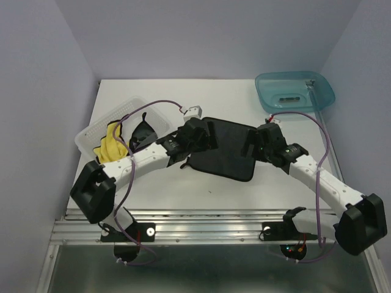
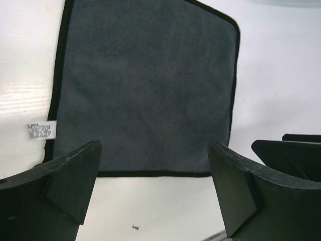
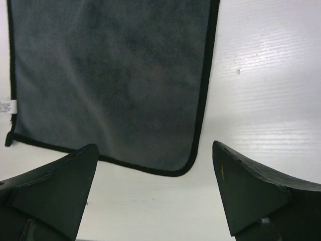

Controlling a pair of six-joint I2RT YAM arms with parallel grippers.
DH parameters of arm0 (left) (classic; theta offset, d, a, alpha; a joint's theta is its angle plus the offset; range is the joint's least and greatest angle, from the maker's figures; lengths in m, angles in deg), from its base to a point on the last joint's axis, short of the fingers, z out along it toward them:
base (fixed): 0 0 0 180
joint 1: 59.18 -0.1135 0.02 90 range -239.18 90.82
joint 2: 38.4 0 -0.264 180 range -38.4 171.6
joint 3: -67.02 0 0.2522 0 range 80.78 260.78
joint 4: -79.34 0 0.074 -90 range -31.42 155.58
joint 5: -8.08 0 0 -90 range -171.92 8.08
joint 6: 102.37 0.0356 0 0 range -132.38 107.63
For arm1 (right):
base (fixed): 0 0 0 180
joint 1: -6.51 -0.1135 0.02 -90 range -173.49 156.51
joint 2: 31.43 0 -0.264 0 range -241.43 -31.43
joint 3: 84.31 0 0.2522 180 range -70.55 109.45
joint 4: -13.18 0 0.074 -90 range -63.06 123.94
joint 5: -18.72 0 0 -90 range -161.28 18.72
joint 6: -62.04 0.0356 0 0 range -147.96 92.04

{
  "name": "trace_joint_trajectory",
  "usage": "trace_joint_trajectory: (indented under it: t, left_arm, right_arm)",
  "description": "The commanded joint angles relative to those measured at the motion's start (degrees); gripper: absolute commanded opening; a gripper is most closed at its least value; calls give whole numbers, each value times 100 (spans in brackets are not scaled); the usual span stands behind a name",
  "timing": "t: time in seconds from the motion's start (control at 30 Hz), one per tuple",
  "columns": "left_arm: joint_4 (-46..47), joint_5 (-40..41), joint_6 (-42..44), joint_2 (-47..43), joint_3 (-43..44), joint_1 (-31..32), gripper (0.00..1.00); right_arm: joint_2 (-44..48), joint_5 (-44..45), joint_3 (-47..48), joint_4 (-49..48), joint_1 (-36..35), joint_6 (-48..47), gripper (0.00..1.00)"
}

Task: Fold and stack the towels
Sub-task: Flatten out the crumpled towel

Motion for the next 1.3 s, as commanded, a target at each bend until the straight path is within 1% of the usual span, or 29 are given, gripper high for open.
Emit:
trace_joint_trajectory:
  t: [0.0, 0.07, 0.13, 0.17, 0.27, 0.33, 0.47, 0.5, 0.63, 0.77, 0.83, 0.87, 0.9, 0.93, 0.97, 1.0, 1.03, 1.07, 1.13, 1.17, 1.23, 1.27]
  left_arm:
    - [-17, 43, 570, 924, 577, -127, 99]
    - [-44, -193, 675, 1241, 822, -337, 99]
    - [-44, -396, 676, 1557, 850, -435, 99]
    - [-26, -432, 676, 1628, 780, -452, 99]
    - [149, -580, 658, 1717, 447, -461, 99]
    - [263, -678, 553, 1673, 245, -461, 99]
    - [554, -1046, 334, 1445, -475, -453, 99]
    - [728, -1160, 289, 1383, -573, -461, 99]
    - [940, -1670, 113, 1383, -969, -435, 99]
    - [1020, -1724, -115, 1234, -1232, -260, 99]
    - [1020, -1646, -177, 1050, -1277, -224, 99]
    - [1011, -1619, -160, 988, -1260, -215, 99]
    - [967, -1549, -142, 926, -1198, -215, 99]
    - [741, -1313, -81, 848, -1085, -215, 99]
    - [591, -1241, 94, 838, -727, -215, 99]
    - [354, -971, 217, 838, -497, -215, 99]
    - [12, -690, 332, 855, -268, -224, 99]
    - [-130, -539, 576, 864, 151, -233, 99]
    - [-402, -144, 815, 899, 549, -320, 99]
    - [-465, -116, 903, 926, 725, -503, 99]
    - [-466, -281, 1342, 1057, 1191, -785, 99]
    - [-474, -309, 1639, 1127, 1515, -1048, 99]
  right_arm:
    - [-600, 308, 325, -864, 122, 87, 100]
    - [-1029, -25, 282, -1276, 367, 105, 100]
    - [-1338, -438, 229, -1506, 492, 96, 100]
    - [-1610, -727, 246, -1577, 536, 53, 100]
    - [-2155, -897, 290, -1823, 545, -79, 100]
    - [-2350, -984, 316, -1841, 536, -71, 100]
    - [-2605, -1073, 202, -2131, 545, 17, 100]
    - [-2693, -1090, 211, -2157, 545, 0, 100]
    - [-2825, -1283, 255, -2245, 536, 0, 100]
    - [-2895, -1494, 290, -2334, 545, -9, 100]
    - [-2869, -1407, 334, -2220, 545, -9, 100]
    - [-2834, -1189, 360, -2158, 545, -9, 100]
    - [-2721, -1074, 378, -2018, 545, -18, 100]
    - [-2650, -951, 395, -1939, 545, -44, 100]
    - [-2484, -654, 474, -1729, 545, -62, 100]
    - [-2413, -503, 527, -1631, 536, -71, 100]
    - [-2351, -397, 606, -1552, 545, -158, 100]
    - [-2290, -266, 746, -1447, 562, -202, 100]
    - [-2202, -212, 939, -1332, 606, -316, 100]
    - [-2193, -220, 1019, -1297, 641, -456, 100]
    - [-2192, -238, 1282, -1218, 799, -562, 100]
    - [-2201, -342, 1353, -1235, 930, -685, 100]
